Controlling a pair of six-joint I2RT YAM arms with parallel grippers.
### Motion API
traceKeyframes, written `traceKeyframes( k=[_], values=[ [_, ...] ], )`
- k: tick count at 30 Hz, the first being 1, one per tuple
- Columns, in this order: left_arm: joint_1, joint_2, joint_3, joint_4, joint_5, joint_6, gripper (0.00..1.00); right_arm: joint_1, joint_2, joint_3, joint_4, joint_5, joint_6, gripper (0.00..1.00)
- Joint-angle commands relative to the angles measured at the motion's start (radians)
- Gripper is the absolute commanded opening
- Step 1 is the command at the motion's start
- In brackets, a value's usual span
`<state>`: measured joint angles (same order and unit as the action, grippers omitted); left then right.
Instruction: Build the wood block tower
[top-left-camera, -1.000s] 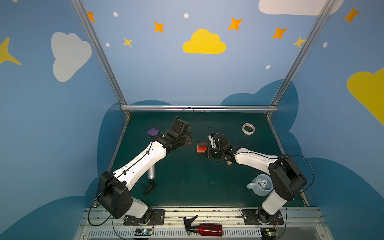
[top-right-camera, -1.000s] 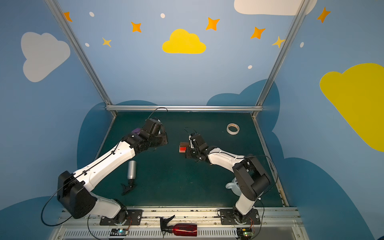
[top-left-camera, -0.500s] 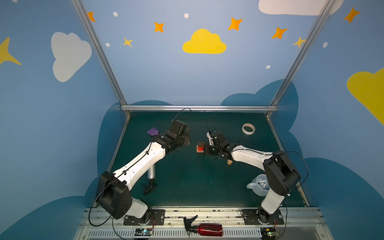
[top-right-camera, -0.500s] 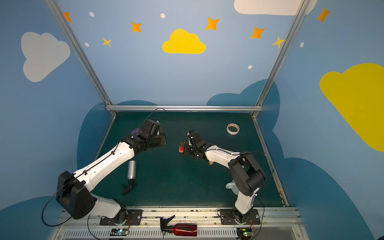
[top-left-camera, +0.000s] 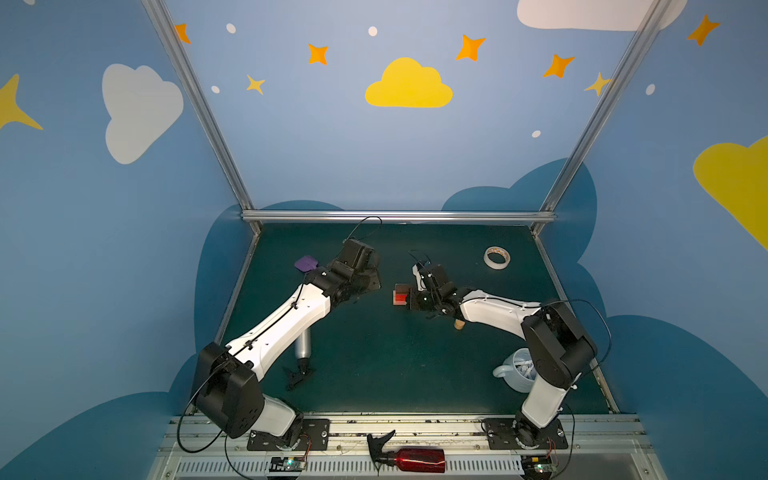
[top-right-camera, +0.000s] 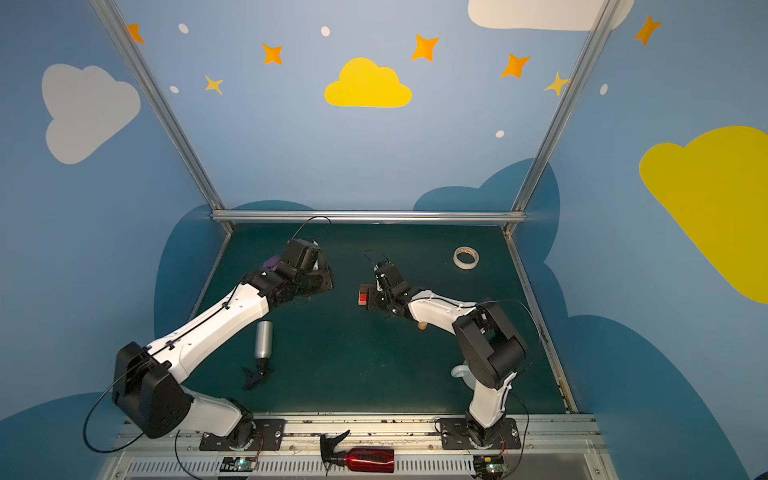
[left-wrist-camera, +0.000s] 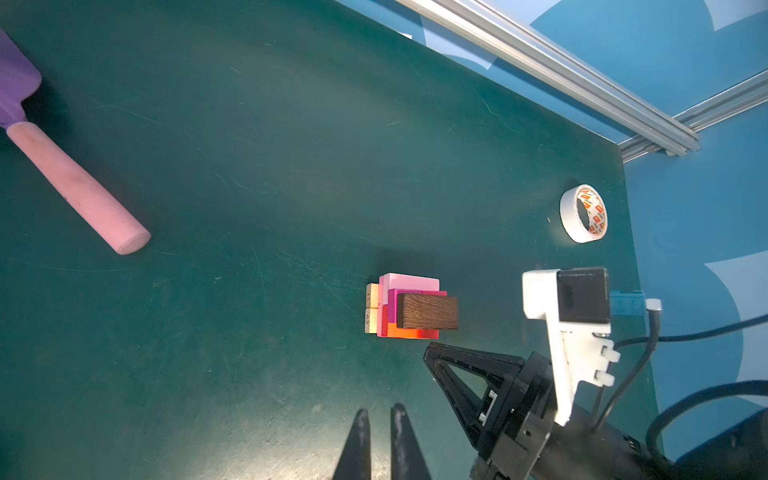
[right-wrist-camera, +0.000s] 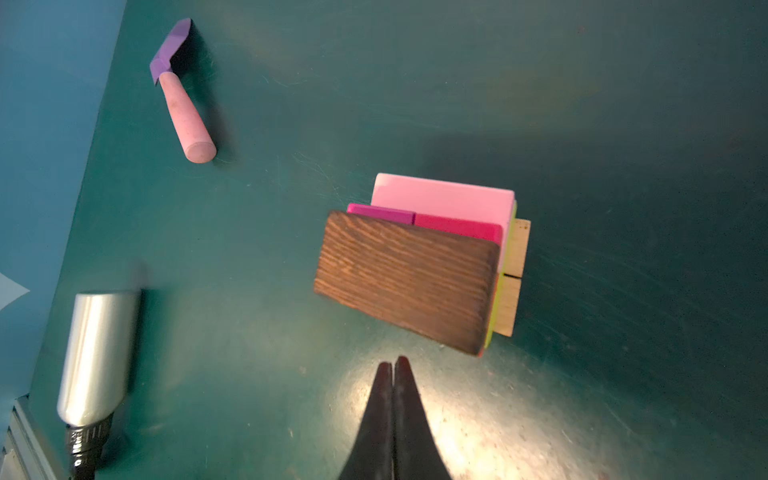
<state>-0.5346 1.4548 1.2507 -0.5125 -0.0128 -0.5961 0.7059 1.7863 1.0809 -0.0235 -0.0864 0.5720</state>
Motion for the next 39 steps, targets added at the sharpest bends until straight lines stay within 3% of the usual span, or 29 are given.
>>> traceKeyframes(
  k=[1,39],
  values=[
    [0.006,-0.021,-0.004,0.003,-0.001,-0.002,0.13,0.007,0.014,0.033,0.018,0.009,0.010,0.00],
    [0.014,-0.029,-0.014,0.003,0.000,-0.006,0.14,0.015,0.059,0.074,0.023,0.013,0.023,0.00]
  ],
)
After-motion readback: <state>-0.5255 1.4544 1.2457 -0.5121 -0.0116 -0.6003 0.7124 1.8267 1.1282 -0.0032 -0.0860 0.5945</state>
